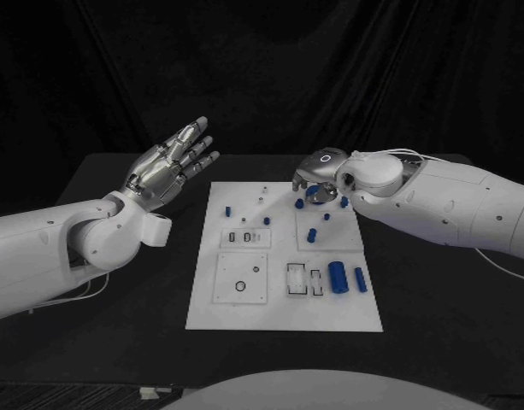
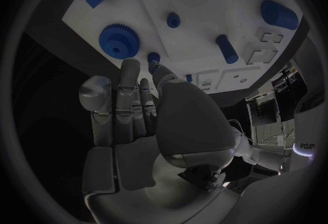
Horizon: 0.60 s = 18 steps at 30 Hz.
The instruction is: Assemble the parts on the task board
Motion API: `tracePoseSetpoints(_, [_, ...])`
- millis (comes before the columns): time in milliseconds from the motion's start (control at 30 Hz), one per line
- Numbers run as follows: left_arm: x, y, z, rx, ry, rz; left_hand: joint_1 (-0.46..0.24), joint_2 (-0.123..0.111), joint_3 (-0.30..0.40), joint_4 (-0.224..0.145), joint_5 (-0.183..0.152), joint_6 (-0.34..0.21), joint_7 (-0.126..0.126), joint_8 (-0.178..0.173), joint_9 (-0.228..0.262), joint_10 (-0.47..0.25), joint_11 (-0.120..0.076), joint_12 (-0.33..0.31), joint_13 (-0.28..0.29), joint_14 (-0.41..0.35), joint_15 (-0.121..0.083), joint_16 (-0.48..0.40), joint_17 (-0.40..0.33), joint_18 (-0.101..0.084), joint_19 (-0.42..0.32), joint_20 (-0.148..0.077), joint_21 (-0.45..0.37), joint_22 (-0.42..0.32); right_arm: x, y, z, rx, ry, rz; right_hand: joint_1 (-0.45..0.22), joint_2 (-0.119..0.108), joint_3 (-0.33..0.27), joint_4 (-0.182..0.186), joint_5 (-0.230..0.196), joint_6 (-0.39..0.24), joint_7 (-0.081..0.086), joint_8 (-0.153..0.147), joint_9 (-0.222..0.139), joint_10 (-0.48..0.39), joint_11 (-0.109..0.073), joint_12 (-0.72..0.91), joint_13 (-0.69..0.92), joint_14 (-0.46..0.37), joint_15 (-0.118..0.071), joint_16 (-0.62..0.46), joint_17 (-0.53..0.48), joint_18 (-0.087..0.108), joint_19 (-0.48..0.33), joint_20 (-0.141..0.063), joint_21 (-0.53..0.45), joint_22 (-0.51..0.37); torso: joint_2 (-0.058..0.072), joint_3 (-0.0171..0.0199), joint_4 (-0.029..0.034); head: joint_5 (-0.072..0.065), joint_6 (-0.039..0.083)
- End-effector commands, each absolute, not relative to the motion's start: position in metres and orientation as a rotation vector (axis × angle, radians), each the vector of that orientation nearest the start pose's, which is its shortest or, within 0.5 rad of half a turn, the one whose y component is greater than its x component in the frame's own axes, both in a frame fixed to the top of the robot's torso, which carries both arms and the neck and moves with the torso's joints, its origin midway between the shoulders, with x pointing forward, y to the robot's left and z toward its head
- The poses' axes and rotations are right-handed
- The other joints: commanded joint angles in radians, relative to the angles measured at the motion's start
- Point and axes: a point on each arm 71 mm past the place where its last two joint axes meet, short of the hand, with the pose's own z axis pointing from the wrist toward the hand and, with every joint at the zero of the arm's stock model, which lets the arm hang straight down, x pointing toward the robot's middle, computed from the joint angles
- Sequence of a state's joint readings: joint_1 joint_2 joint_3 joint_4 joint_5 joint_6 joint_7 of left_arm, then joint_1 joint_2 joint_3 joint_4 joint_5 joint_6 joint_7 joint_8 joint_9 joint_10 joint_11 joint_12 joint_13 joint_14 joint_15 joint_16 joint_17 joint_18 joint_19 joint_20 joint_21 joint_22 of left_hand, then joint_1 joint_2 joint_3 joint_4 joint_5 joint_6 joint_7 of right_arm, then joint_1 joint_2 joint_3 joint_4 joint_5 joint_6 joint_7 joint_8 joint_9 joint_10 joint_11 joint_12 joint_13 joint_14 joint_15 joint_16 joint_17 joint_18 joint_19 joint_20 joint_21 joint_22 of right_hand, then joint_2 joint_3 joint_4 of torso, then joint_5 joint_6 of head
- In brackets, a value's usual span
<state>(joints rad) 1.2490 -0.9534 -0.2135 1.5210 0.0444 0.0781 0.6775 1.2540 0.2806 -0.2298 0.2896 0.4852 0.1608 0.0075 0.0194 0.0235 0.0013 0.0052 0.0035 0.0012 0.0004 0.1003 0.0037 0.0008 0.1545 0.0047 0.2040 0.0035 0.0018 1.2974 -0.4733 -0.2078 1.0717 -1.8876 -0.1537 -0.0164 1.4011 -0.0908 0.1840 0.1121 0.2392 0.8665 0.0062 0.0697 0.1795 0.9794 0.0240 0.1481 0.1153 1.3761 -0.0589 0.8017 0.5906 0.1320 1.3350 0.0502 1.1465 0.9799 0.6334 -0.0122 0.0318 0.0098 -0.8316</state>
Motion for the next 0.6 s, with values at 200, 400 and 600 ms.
tracePoseSetpoints(200, [0.463, 0.255, -0.189, -0.952, 1.272, -1.956, 0.017, -0.001, 0.008, -0.002, 0.012, 0.005, 0.008, 0.005, 0.001, -0.001, 0.008, -0.004, -0.001, 0.0, 0.009, -0.004, -0.001, 0.018, -0.002, 0.009, -0.001, 0.0, 0.55, -0.127, -0.223, -0.82, 1.629, 0.31, -0.01, -0.001, 0.008, 0.001, -0.007, 0.003, 0.011, -0.002, 0.0, 0.012, -0.001, 0.007, 0.0, 0.007, -0.001, 0.009, 0.007, -0.018, 0.009, 0.001, 0.012, 0.013, 0.0, -0.0003, 0.0002, -0.003, -0.001])
tracePoseSetpoints(400, [0.463, 0.255, -0.189, -0.953, 1.276, -1.961, 0.019, -0.002, 0.009, -0.003, 0.016, 0.004, 0.009, 0.005, 0.001, -0.001, 0.009, -0.004, -0.001, 0.0, 0.01, -0.004, -0.001, 0.019, -0.002, 0.01, -0.001, 0.001, 0.55, -0.126, -0.231, -0.827, 1.648, 0.31, -0.006, -0.004, 0.012, -0.003, -0.007, -0.001, 0.011, -0.004, -0.001, 0.011, -0.002, 0.005, -0.002, 0.003, -0.001, 0.009, 0.005, -0.019, 0.008, 0.0, 0.016, 0.02, 0.0, -0.0003, 0.0002, -0.014, 0.0])
tracePoseSetpoints(600, [0.463, 0.254, -0.19, -0.954, 1.28, -1.965, 0.024, -0.003, 0.011, -0.003, 0.02, 0.005, 0.01, 0.005, 0.001, -0.001, 0.01, -0.004, -0.001, 0.0, 0.013, -0.004, -0.001, 0.019, -0.002, 0.012, 0.0, 0.001, 0.549, -0.125, -0.237, -0.837, 1.673, 0.31, -0.004, -0.005, 0.022, -0.005, 0.0, 0.009, 0.014, 0.001, 0.002, 0.023, -0.003, 0.006, -0.003, 0.001, -0.002, 0.015, 0.009, -0.02, 0.006, 0.0, 0.024, 0.032, -0.001, -0.0004, 0.0007, -0.013, -0.002])
